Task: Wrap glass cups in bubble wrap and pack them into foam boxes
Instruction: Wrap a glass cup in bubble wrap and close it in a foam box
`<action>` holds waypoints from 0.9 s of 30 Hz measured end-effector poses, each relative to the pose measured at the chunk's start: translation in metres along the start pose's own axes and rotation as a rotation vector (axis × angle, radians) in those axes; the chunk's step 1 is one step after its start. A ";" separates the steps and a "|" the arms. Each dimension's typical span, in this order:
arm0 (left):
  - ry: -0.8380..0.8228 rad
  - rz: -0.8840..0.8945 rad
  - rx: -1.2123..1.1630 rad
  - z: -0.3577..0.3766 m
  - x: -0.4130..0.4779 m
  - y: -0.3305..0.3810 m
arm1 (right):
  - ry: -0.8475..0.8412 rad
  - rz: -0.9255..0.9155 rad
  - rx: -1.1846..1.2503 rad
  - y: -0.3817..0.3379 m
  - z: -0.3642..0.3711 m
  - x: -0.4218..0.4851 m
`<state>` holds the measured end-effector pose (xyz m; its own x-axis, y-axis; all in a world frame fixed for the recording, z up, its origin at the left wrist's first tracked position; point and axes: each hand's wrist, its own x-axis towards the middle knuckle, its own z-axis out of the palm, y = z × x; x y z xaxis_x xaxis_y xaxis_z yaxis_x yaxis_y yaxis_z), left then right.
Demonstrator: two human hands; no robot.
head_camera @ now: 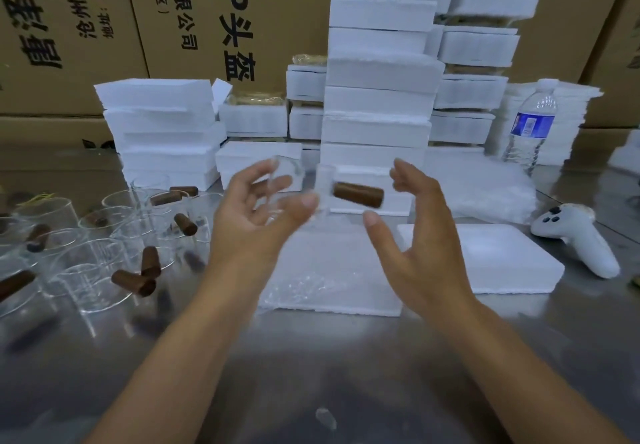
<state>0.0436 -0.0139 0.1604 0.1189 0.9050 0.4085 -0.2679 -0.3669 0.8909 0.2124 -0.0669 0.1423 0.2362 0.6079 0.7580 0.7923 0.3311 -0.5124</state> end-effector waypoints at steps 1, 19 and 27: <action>-0.036 0.014 0.052 0.004 -0.003 -0.003 | -0.035 -0.009 -0.047 0.002 -0.001 0.000; -0.221 -0.091 0.723 -0.005 0.005 -0.029 | 0.035 0.154 -0.044 0.015 -0.009 0.004; -0.271 -0.033 1.002 -0.007 -0.001 -0.031 | 0.118 0.278 0.221 0.012 -0.008 0.005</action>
<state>0.0452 -0.0022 0.1306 0.3557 0.8846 0.3016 0.6423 -0.4658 0.6086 0.2276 -0.0657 0.1437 0.4986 0.6135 0.6124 0.5512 0.3209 -0.7702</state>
